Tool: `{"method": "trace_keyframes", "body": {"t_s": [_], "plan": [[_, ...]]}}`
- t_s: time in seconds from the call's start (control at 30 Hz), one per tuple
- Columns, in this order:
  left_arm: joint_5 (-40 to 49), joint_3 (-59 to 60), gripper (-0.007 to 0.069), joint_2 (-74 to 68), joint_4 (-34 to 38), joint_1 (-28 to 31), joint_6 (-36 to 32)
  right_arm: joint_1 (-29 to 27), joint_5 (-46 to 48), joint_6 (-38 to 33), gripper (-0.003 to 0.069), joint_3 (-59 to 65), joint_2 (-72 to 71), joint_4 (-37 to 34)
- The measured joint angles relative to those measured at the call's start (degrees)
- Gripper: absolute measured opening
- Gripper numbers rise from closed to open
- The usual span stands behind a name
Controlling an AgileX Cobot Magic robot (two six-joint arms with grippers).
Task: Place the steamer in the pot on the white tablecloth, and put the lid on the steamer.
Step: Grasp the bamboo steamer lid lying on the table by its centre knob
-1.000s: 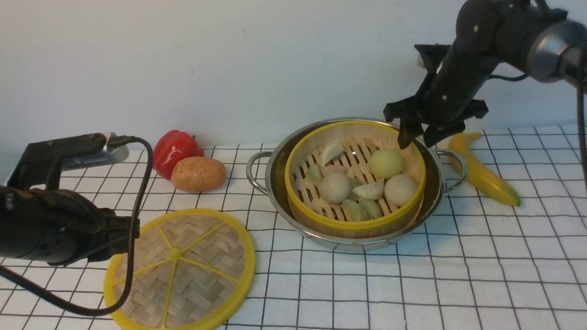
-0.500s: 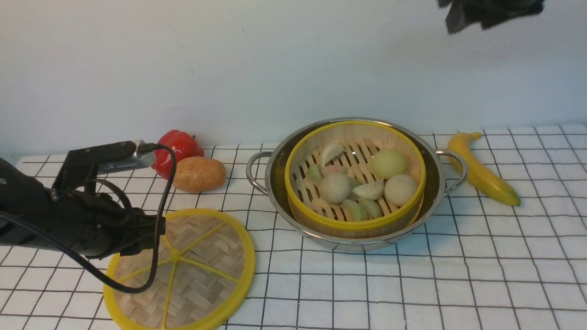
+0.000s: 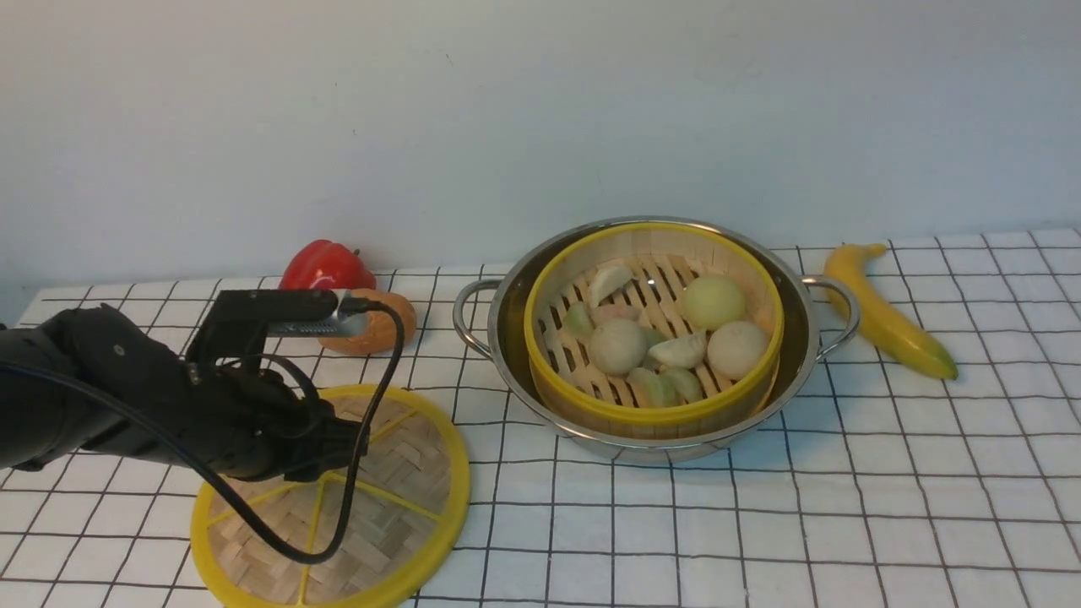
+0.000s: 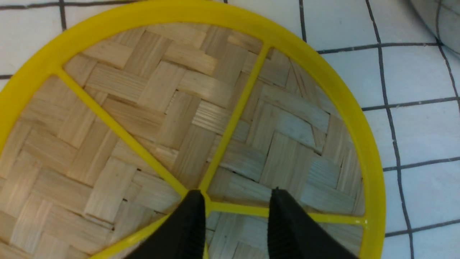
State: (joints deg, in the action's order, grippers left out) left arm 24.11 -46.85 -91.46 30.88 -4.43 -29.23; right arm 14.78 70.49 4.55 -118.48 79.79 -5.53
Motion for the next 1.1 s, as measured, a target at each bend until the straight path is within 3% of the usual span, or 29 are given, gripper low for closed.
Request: {"method": "trace_keyframes", "body": {"t_s": [0.77,0.83,0.97,1.1], "plan": [[-3.9,-0.5,0.0238,-6.3,-2.6,0.0,0.4,0.0,0.1,-0.2,0.038,0.0,-1.1,-1.1],[-4.1,-0.6,0.0227,-6.3,-2.5,0.0,0.9,0.0,0.1,-0.3,0.038,0.0,-1.1,-1.1],[-4.2,-0.9,0.0128,-6.5,-2.7,0.0,1.7,0.0,0.1,-0.3,0.038,0.0,-1.1,-1.1],[-0.4,-2.8,0.012,-6.5,-7.0,0.0,2.9,0.0,0.1,-0.4,0.038,0.0,-1.1,-1.2]]}}
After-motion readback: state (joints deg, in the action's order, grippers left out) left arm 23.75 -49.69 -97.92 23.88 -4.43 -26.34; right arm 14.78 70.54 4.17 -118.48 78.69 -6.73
